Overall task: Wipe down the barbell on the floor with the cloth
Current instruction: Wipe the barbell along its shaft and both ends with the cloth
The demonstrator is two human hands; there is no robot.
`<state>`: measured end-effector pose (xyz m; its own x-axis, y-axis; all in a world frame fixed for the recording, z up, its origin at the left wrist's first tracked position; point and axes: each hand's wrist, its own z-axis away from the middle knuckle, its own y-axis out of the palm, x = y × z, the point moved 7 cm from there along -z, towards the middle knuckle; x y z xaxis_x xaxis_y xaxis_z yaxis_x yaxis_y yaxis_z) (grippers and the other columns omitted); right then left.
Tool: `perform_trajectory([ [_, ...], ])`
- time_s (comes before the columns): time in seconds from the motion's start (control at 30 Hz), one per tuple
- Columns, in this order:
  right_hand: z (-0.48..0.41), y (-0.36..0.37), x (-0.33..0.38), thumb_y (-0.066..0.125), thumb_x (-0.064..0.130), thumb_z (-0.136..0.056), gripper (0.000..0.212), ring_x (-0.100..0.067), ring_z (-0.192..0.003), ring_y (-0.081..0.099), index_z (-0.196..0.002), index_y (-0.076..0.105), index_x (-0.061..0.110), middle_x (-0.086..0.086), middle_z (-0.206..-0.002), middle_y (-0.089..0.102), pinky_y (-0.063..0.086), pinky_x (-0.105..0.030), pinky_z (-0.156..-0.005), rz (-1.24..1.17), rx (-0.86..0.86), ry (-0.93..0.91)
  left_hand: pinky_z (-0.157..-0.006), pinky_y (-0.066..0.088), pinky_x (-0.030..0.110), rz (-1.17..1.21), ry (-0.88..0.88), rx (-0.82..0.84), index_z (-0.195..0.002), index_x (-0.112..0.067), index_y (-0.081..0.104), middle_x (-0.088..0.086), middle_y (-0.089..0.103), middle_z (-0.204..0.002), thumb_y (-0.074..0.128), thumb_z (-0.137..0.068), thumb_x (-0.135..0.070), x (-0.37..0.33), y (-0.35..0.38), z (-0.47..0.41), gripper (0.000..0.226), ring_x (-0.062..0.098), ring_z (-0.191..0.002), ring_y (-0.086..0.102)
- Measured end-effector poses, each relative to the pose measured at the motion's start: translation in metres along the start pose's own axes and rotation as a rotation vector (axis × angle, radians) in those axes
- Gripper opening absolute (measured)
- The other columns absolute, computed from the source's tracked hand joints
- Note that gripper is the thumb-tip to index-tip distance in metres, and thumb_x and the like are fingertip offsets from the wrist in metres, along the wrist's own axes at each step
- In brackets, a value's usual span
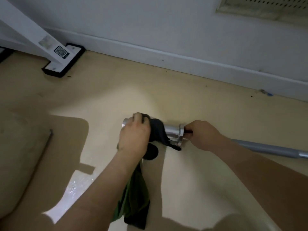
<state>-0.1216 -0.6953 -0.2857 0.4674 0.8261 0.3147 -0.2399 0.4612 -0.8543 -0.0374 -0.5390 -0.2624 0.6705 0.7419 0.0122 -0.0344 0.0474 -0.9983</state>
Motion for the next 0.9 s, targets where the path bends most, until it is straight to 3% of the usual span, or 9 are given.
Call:
perform_trajectory([
  [0.1, -0.004, -0.005, -0.003, 0.058, 0.025, -0.091, 0.023, -0.026, -0.078, 0.059, -0.071, 0.066, 0.017, -0.009, -0.077, 0.061, 0.039, -0.030, -0.066, -0.144, 0.050, 0.036, -0.054, 0.047, 0.029, 0.086, 0.188, 0.003, -0.115, -0.009, 0.056, 0.010, 0.054, -0.105, 0.073, -0.067, -0.010, -0.071, 0.006, 0.000, 0.050, 0.023, -0.083, 0.058],
  [0.17, 0.000, -0.010, -0.003, 0.062, 0.022, -0.087, 0.010, -0.026, -0.085, 0.061, -0.086, 0.070, 0.017, -0.008, -0.085, 0.065, 0.041, -0.029, -0.070, -0.215, -0.073, 0.046, -0.052, 0.048, 0.031, 0.073, 0.225, 0.023, -0.117, -0.009, 0.056, 0.009, 0.055, -0.104, 0.074, -0.068, -0.012, -0.069, 0.006, -0.005, 0.053, 0.024, -0.082, 0.059],
  [0.23, 0.011, -0.010, -0.001, 0.062, 0.018, -0.085, 0.038, -0.029, -0.100, 0.061, -0.123, 0.060, 0.017, -0.009, -0.110, 0.066, 0.046, -0.033, -0.082, -0.149, -0.221, 0.053, -0.053, 0.050, 0.034, 0.026, 0.185, 0.049, -0.120, -0.012, 0.054, 0.009, 0.054, -0.105, 0.075, -0.068, -0.015, -0.028, 0.008, -0.010, 0.056, 0.026, -0.083, 0.059],
  [0.3, 0.018, -0.006, 0.007, 0.054, 0.008, -0.085, 0.054, -0.031, -0.103, 0.058, -0.137, 0.045, 0.019, -0.011, -0.115, 0.063, 0.047, -0.038, -0.085, -0.018, -0.284, 0.004, -0.058, 0.052, 0.037, -0.046, 0.061, 0.024, -0.125, -0.012, 0.050, 0.010, 0.051, -0.109, 0.076, -0.068, -0.017, 0.027, 0.007, -0.013, 0.063, 0.028, -0.087, 0.056],
  [0.43, 0.010, -0.002, 0.009, 0.046, 0.002, -0.085, 0.056, -0.030, -0.098, 0.058, -0.138, 0.041, 0.017, -0.010, -0.111, 0.063, 0.047, -0.035, -0.079, 0.091, -0.282, 0.000, -0.060, 0.048, 0.037, -0.073, -0.024, 0.018, -0.117, -0.005, 0.053, 0.014, 0.050, -0.108, 0.071, -0.064, -0.006, 0.040, 0.005, -0.018, 0.056, 0.031, -0.087, 0.053],
  [0.57, 0.002, -0.005, 0.008, 0.057, 0.021, -0.085, 0.041, -0.029, -0.096, 0.060, -0.125, 0.048, 0.017, -0.007, -0.106, 0.065, 0.049, -0.035, -0.077, 0.108, -0.244, 0.044, -0.051, 0.045, 0.029, 0.017, 0.189, -0.050, -0.107, -0.010, 0.061, 0.009, 0.057, -0.097, 0.076, -0.056, -0.009, -0.069, 0.006, -0.015, 0.053, 0.023, -0.077, 0.058],
  [0.63, -0.003, -0.008, 0.005, 0.058, 0.026, -0.085, 0.039, -0.028, -0.095, 0.061, -0.123, 0.050, 0.018, -0.008, -0.104, 0.066, 0.050, -0.035, -0.077, 0.103, -0.210, 0.036, -0.043, 0.045, 0.028, 0.020, 0.229, -0.083, -0.105, -0.010, 0.064, 0.009, 0.059, -0.091, 0.080, -0.052, -0.010, -0.069, 0.004, -0.016, 0.056, 0.024, -0.069, 0.059],
  [0.8, 0.002, -0.014, 0.002, 0.049, 0.007, -0.081, 0.047, -0.028, -0.095, 0.055, -0.124, 0.049, 0.028, -0.006, -0.096, 0.064, 0.041, -0.035, -0.077, 0.132, -0.242, 0.064, -0.062, 0.052, 0.043, 0.008, -0.118, -0.050, -0.135, -0.006, 0.041, 0.019, 0.050, -0.115, 0.068, -0.072, -0.005, 0.055, 0.014, -0.010, 0.069, 0.036, -0.085, 0.058],
  [0.9, 0.000, -0.022, 0.002, 0.047, 0.003, -0.078, 0.050, -0.023, -0.095, 0.050, -0.114, 0.050, 0.038, 0.006, -0.077, 0.051, 0.031, -0.040, -0.083, 0.219, -0.239, 0.120, -0.076, 0.050, 0.037, 0.038, -0.213, -0.027, -0.144, -0.004, 0.025, 0.019, 0.042, -0.128, 0.058, -0.080, -0.005, 0.051, 0.014, -0.010, 0.072, 0.032, -0.094, 0.057],
])
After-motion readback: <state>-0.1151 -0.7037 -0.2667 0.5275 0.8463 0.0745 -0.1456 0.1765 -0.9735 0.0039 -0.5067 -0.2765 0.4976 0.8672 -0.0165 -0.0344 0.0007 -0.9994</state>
